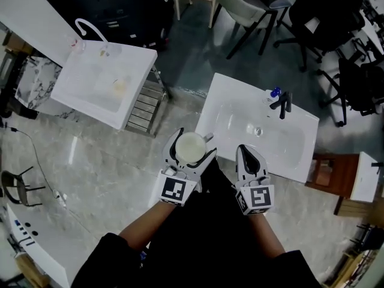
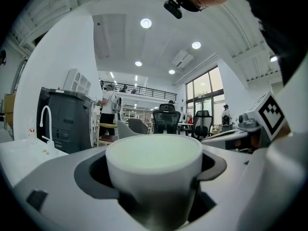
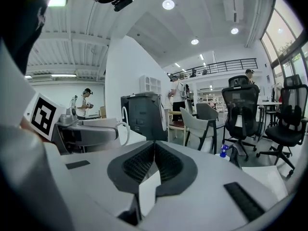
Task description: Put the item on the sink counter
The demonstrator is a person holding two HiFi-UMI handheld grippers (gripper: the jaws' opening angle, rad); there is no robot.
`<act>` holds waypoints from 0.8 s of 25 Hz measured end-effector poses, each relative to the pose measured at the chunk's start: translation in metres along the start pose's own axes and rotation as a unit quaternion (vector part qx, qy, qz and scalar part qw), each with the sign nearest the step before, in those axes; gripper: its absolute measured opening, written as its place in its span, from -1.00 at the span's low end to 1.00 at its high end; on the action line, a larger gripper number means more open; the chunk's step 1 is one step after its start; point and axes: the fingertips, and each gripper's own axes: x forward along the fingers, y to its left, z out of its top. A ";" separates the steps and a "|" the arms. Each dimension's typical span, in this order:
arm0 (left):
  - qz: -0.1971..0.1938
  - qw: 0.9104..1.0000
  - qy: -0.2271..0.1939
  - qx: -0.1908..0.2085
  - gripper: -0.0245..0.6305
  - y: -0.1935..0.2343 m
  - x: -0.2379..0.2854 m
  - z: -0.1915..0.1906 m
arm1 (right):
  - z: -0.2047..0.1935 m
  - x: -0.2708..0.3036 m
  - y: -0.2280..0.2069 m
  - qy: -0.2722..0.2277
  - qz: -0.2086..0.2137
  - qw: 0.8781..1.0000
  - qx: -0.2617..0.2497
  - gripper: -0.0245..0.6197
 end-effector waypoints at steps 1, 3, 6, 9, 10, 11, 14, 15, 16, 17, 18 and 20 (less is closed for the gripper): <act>-0.001 1.000 0.005 0.000 0.42 0.003 0.009 -0.002 | 0.006 0.010 -0.003 -0.003 0.003 1.000 -0.004 -0.83; -0.006 1.000 0.017 0.000 0.42 0.006 0.030 -0.004 | 0.014 0.028 -0.014 -0.009 0.008 1.000 -0.013 -0.83; -0.014 1.000 0.024 0.000 0.42 0.008 0.066 -0.003 | 0.019 0.047 -0.040 -0.014 0.016 1.000 -0.010 -0.83; -0.020 0.999 0.033 -0.001 0.42 0.013 0.102 -0.006 | 0.024 0.068 -0.067 -0.012 0.007 1.000 0.000 -0.82; -0.021 0.999 0.037 0.003 0.42 0.014 0.114 -0.007 | 0.022 0.075 -0.076 -0.008 0.005 1.000 0.003 -0.83; -0.024 0.999 0.043 0.010 0.42 0.016 0.125 -0.009 | 0.021 0.081 -0.084 -0.003 0.005 1.000 0.005 -0.82; -0.032 0.998 0.053 0.017 0.42 0.020 0.157 -0.020 | 0.012 0.099 -0.101 0.009 0.016 1.000 0.002 -0.83; -0.035 0.998 0.054 0.015 0.42 0.022 0.167 -0.025 | 0.010 0.105 -0.104 0.012 0.022 1.000 0.000 -0.82; -0.038 0.998 0.053 0.014 0.42 0.023 0.178 -0.029 | 0.009 0.111 -0.107 0.017 0.027 0.999 -0.002 -0.82; -0.041 0.998 0.054 0.015 0.42 0.024 0.189 -0.034 | 0.009 0.118 -0.109 0.022 0.029 0.999 -0.003 -0.82; -0.045 0.997 0.055 0.019 0.42 0.024 0.200 -0.038 | 0.008 0.126 -0.113 0.026 0.032 0.999 -0.003 -0.82; -0.051 0.997 0.054 0.017 0.42 0.024 0.218 -0.046 | 0.002 0.138 -0.121 0.030 0.031 0.999 0.001 -0.82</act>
